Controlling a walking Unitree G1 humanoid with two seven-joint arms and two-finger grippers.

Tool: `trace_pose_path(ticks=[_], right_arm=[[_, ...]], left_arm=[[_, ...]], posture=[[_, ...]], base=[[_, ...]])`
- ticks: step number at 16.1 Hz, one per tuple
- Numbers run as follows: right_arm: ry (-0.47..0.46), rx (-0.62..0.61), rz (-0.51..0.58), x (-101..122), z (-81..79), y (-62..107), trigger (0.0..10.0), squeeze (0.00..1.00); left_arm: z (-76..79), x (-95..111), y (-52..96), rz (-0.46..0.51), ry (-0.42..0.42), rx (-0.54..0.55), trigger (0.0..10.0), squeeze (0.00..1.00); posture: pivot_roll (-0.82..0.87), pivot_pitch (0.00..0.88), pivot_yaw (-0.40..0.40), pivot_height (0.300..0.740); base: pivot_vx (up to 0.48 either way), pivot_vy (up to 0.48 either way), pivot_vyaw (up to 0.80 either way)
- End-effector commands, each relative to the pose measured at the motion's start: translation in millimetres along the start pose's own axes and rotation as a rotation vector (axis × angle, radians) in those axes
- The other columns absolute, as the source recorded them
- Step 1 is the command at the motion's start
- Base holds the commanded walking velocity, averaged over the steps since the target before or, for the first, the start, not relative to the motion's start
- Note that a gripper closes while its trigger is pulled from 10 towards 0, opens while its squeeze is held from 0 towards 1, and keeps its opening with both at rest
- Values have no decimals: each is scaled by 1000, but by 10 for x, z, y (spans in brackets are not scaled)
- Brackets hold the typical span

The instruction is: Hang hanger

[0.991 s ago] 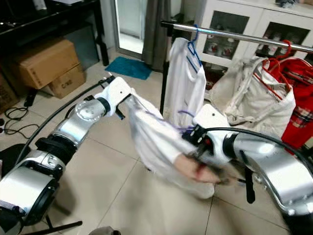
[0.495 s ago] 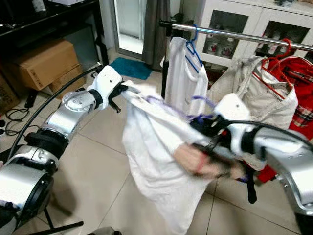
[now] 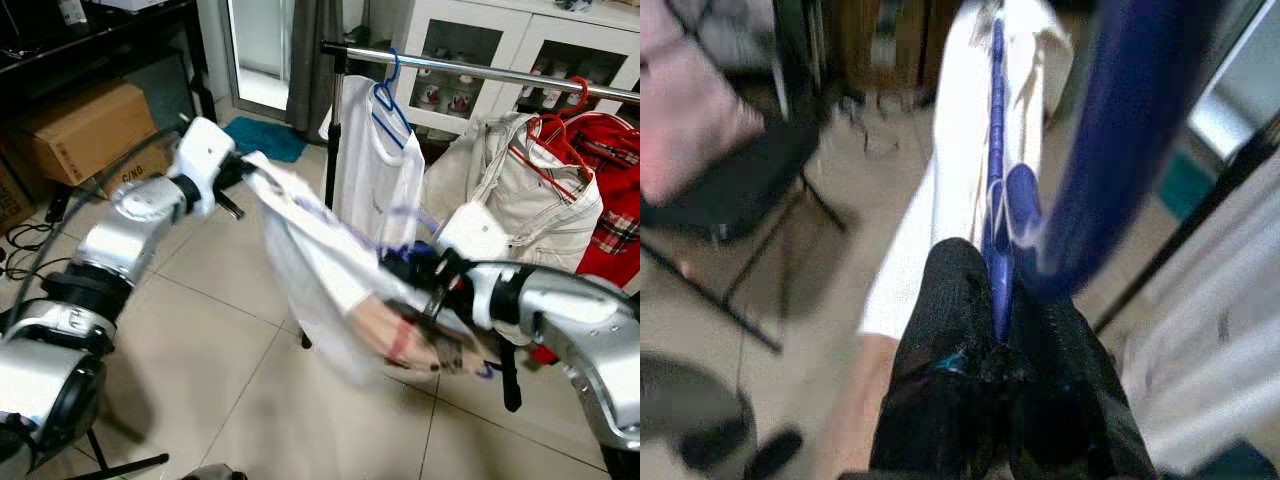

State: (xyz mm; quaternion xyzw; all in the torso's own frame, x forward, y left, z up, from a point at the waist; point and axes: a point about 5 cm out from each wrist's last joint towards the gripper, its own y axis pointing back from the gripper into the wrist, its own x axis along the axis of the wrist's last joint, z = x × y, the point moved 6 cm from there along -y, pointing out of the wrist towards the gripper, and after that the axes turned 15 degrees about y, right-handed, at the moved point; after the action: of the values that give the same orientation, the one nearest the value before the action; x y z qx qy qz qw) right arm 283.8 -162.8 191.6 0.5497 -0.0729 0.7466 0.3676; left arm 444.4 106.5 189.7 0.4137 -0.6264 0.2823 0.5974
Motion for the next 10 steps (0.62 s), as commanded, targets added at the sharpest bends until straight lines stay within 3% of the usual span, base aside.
trace_pose_path(ticks=[1,4,5,6,7,9,10], right_arm=[[7,-36,48,110,100,75,0,0],[-31,-91,134,256,242,209,0,0],[-21,-158,73,152,360,234,0,0],[-42,-164,121,204,383,251,0,0],[-55,-144,160,271,352,250,0,0],[-98,1,277,502,104,223,0,0],[-103,40,295,539,32,208,0,0]], left_arm=[[-139,42,39,-9,-8,43,0,0],[-244,-118,111,-64,-14,61,0,0],[-161,-86,114,-37,53,5,0,0],[-72,-65,115,-22,108,-43,0,0],[-79,-93,114,-33,98,-32,0,0],[-156,-193,83,-34,225,46,0,0],[-151,-211,65,-34,251,59,0,0]], posture=[[-73,0,7,740],[-75,0,11,740],[-78,0,13,740],[-73,0,10,740],[-72,0,9,740],[-71,0,7,740],[-72,0,8,740]], base=[[0,0,0],[0,0,0],[0,0,0],[0,0,0],[0,0,0],[0,0,0],[0,0,0]])
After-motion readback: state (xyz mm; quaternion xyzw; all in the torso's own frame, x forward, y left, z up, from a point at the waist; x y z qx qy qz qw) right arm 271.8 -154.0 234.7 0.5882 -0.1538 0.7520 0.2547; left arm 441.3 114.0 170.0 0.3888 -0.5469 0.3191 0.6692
